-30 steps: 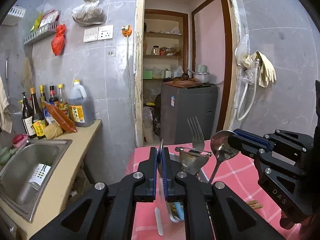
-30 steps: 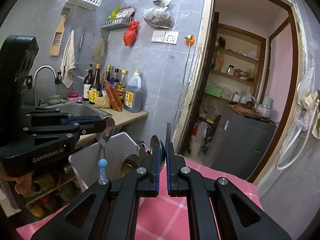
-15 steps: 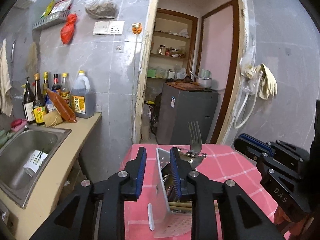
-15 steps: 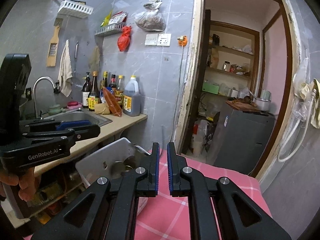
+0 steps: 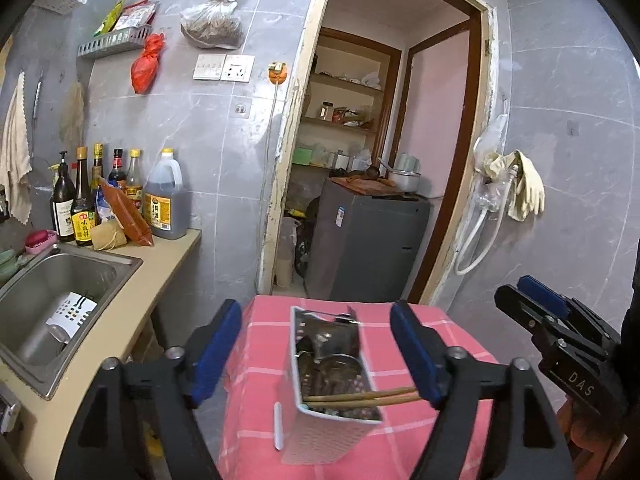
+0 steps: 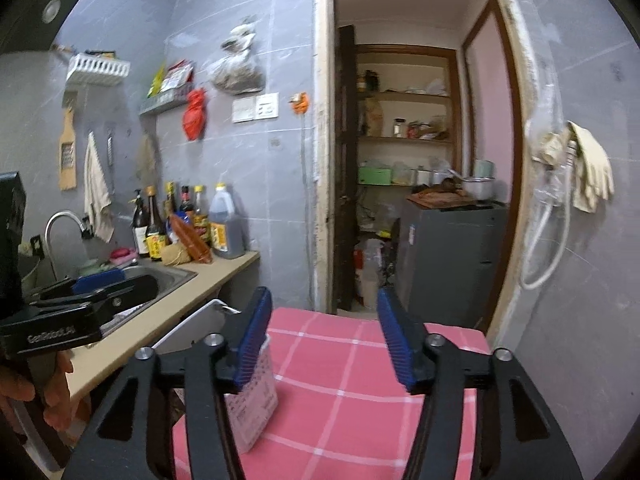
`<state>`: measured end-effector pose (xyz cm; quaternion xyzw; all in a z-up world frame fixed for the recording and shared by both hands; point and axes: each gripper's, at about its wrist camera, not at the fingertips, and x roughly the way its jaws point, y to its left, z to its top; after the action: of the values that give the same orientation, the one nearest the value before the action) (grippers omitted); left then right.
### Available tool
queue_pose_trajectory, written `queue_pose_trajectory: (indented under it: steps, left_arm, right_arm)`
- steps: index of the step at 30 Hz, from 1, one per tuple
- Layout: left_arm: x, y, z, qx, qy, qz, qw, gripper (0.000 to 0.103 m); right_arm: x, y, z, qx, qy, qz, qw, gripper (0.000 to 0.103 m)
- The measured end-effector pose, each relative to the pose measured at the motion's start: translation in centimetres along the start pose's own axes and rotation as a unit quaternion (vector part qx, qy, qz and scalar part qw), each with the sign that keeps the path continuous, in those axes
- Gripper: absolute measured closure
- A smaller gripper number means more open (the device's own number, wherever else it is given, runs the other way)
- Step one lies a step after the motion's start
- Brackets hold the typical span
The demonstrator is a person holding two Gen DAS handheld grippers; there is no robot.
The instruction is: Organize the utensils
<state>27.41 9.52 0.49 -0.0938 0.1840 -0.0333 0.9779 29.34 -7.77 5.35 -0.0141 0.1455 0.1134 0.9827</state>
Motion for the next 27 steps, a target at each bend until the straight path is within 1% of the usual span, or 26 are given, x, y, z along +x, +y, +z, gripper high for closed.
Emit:
queue_pose_trajectory:
  steps: [2,3,5,7,10,11,13,19,25,27]
  left_arm:
    - [-0.7,-0.8,-0.1,0.003,0.005,-0.001,1.0,0.02]
    - [-1.0,-1.0,-0.1,0.004,0.006,-0.001,1.0,0.019]
    - [-2.1,-1.8,-0.3,0.007,0.005,0.0,1.0,0.011]
    - [-3.2,-2.5,-0.6,0.009,0.002,0.001,1.0,0.007]
    - [-5.0,-3.5,-1.1,0.012,0.0,0.004,0.9999,0.003]
    - [-5.8,-4.0,-1.4,0.013,-0.002,0.006,0.9999,0.002]
    - [-7.3,-4.7,-1.9,0.014,-0.005,0.01,0.9998,0.001]
    - [-11.8,-6.4,-3.9,0.006,-0.007,0.022,0.9997,0.001]
    - [-15.9,-7.2,-6.6,-0.001,-0.006,0.03,0.9995,0.001]
    - [-16.5,-7.3,-7.3,0.0,0.002,0.032,0.9995,0.001]
  right_arm:
    - [-1.4,-1.1,-0.1,0.012,-0.002,-0.01,1.0,0.043]
    - [-1.8,-1.4,-0.1,0.015,-0.002,-0.013,1.0,0.039]
    - [-3.5,-2.3,-0.3,0.022,-0.005,-0.022,0.999,0.034]
    - [-5.1,-3.1,-0.5,0.025,-0.009,-0.029,0.999,0.027]
    - [-7.9,-4.2,-1.0,0.029,-0.013,-0.036,0.999,0.023]
    - [-9.0,-4.6,-1.3,0.03,-0.014,-0.037,0.999,0.022]
    - [-10.8,-5.2,-1.8,0.031,-0.012,-0.039,0.999,0.015]
    - [-16.5,-6.0,-3.8,0.035,-0.002,-0.038,0.999,0.006]
    - [-21.1,-5.8,-6.3,0.038,0.015,-0.038,0.998,0.005]
    - [-22.4,-5.9,-7.1,0.042,0.019,-0.038,0.998,0.005]
